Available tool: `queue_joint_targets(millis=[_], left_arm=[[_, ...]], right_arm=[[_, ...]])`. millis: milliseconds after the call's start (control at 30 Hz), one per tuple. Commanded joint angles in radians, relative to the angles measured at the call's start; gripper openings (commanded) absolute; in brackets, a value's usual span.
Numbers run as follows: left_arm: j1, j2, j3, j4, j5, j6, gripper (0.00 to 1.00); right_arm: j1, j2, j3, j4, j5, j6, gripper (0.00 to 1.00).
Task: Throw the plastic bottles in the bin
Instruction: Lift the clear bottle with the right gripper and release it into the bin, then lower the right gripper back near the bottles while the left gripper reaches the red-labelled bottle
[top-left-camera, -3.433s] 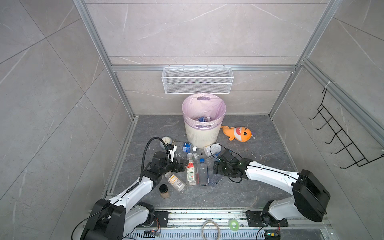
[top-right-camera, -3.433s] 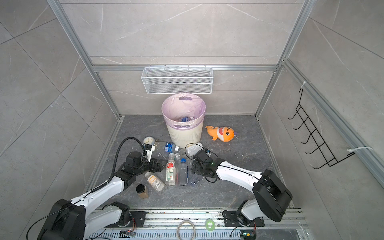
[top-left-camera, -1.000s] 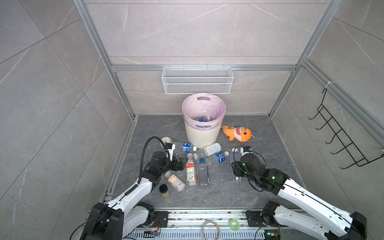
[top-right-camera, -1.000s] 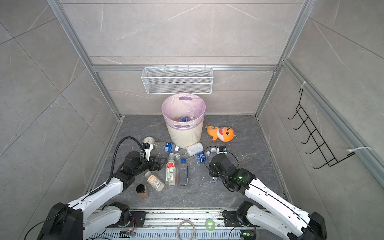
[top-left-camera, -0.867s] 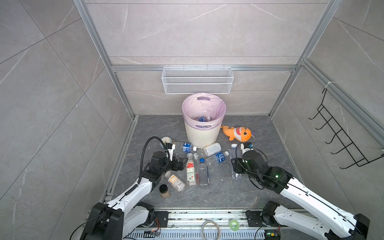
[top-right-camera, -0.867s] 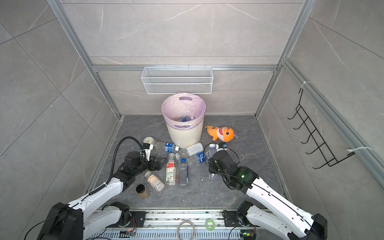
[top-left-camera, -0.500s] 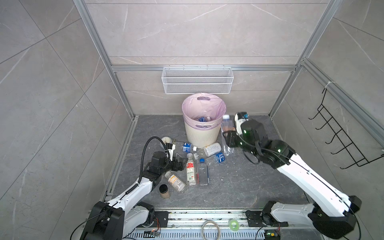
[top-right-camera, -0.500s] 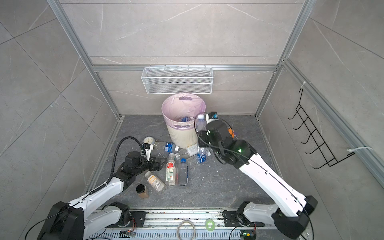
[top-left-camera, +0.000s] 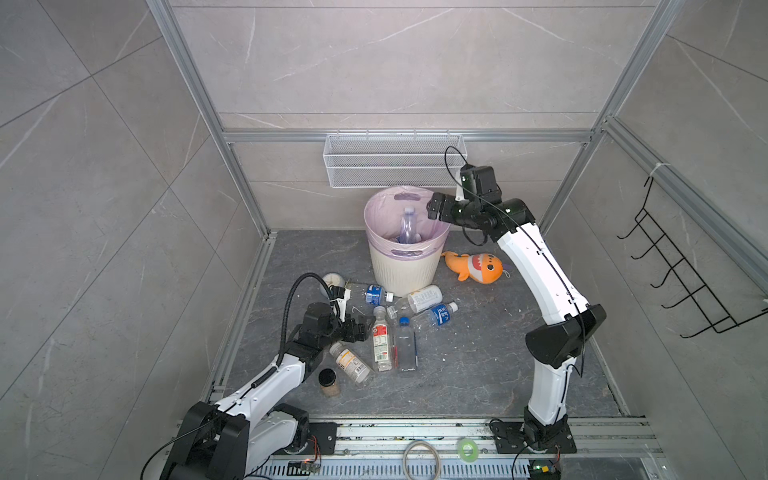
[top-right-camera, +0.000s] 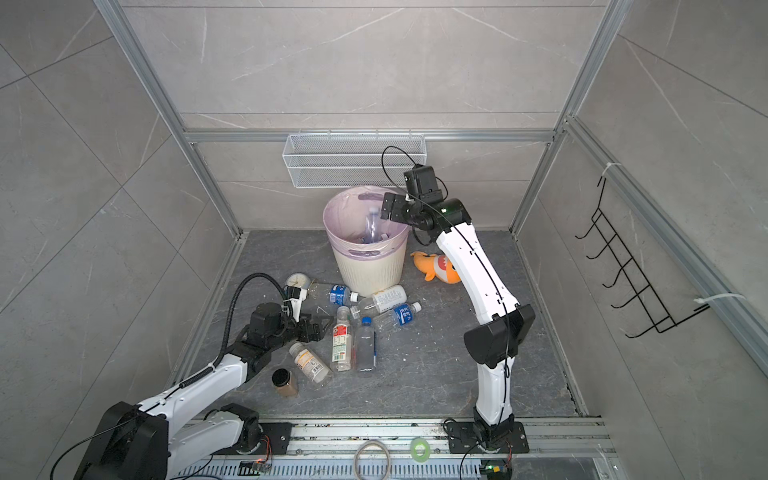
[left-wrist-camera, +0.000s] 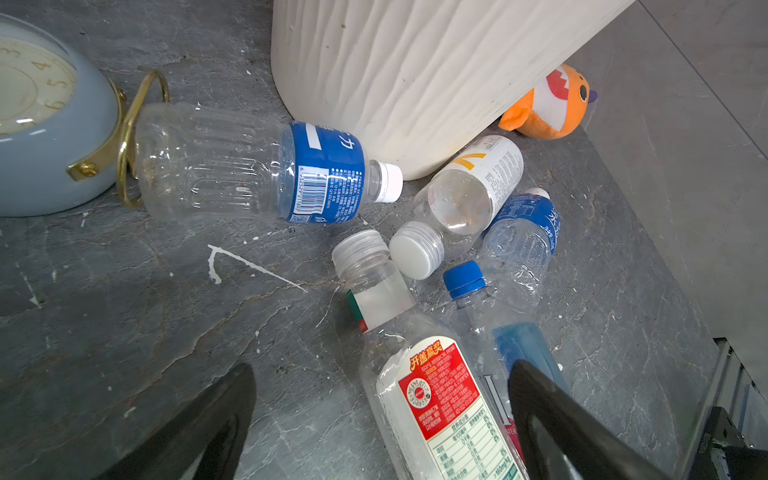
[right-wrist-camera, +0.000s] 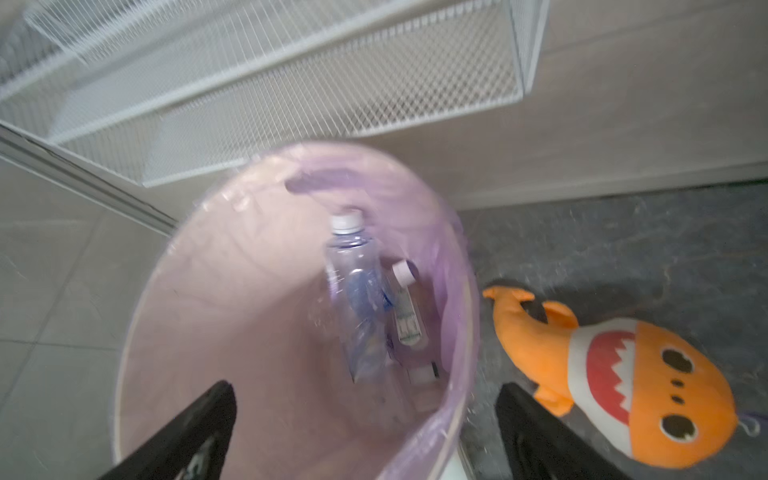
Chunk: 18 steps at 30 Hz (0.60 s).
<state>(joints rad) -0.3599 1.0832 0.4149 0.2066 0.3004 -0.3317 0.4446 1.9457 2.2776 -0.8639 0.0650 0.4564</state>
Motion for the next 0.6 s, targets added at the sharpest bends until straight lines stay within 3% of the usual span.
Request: queue_joint_targets(millis=[0,233,567], left_arm=[[-0.002,-0.009,0.015,0.019,-0.006,0.021,0.97],[-0.003,-0.013,0.013,0.026,0.007,0.017,0.97],[-0.057,-0.055,0.008,-0.007,-0.027,0.032,0.98]], right_arm=[[0.020,-0.160,-0.026,0.075,-0.041,0.009,0.99],[0.020,-0.375,-0.327,0.133,-0.053,0.007,0.99],[0.020,-0.731,-0.964,0.279,-0.017,-0.007,0.99]])
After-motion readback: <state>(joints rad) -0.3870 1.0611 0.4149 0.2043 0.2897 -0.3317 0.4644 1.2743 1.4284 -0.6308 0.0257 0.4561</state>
